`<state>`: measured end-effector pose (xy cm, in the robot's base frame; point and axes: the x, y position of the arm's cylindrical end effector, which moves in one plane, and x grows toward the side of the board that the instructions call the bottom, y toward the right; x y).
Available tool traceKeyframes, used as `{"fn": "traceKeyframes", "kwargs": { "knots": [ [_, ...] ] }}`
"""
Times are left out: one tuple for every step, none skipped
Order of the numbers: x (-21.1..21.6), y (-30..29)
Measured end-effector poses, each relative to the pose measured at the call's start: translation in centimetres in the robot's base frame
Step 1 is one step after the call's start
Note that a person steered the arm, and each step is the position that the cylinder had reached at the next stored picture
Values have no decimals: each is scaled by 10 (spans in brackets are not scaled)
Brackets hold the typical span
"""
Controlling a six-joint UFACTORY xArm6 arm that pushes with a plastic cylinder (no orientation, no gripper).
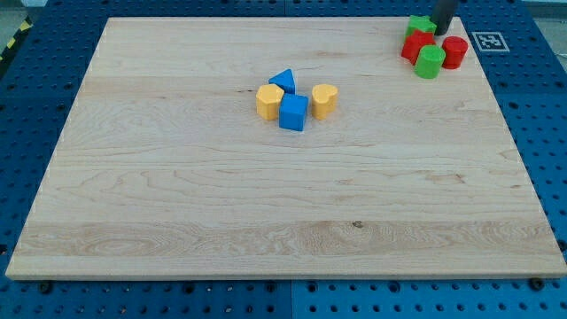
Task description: Slide the green star to the top center
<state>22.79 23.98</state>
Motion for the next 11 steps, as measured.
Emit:
{"fn": "traceKeyframes", "kwargs": {
  "knots": [
    [6, -28],
    [21, -57],
    [23, -78],
    [23, -79],
    [25, -79],
    [46, -79],
    [55, -92],
    [34, -111],
    [24, -133],
    [24, -157],
    [24, -184]
  ]
}}
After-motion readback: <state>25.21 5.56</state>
